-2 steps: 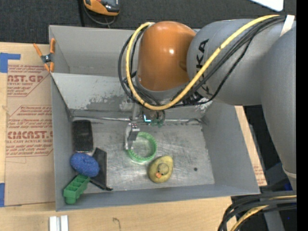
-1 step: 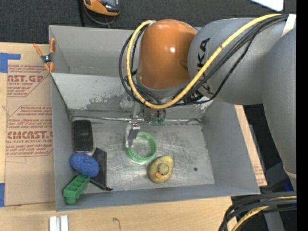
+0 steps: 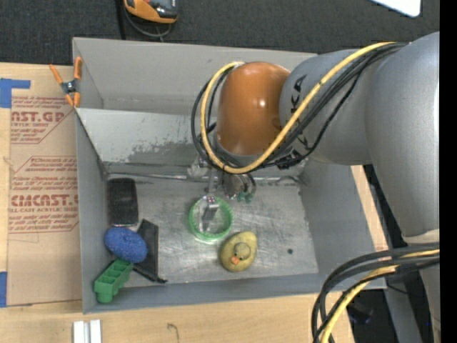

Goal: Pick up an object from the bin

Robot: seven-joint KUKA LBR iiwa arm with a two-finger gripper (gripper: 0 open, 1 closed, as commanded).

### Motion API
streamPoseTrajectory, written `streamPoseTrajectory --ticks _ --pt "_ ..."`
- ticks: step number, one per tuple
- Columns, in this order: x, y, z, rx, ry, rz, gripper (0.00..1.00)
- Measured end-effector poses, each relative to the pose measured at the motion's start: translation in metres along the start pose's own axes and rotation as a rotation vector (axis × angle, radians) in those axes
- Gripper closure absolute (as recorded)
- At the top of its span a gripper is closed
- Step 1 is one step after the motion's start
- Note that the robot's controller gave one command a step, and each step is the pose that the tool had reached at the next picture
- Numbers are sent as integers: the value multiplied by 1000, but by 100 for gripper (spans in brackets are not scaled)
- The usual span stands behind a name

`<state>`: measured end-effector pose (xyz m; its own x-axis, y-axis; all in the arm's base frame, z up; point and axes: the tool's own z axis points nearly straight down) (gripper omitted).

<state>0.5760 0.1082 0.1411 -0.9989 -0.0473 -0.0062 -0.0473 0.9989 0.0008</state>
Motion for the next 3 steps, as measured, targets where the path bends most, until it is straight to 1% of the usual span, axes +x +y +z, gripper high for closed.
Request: streamPoseTrajectory --ticks 1,2,3 --pt "5 -32 1 1 10 -14 0" --pt "-12 -38 -6 -1 0 58 0" --pt "-9 -36 67 -4 9 160 0"
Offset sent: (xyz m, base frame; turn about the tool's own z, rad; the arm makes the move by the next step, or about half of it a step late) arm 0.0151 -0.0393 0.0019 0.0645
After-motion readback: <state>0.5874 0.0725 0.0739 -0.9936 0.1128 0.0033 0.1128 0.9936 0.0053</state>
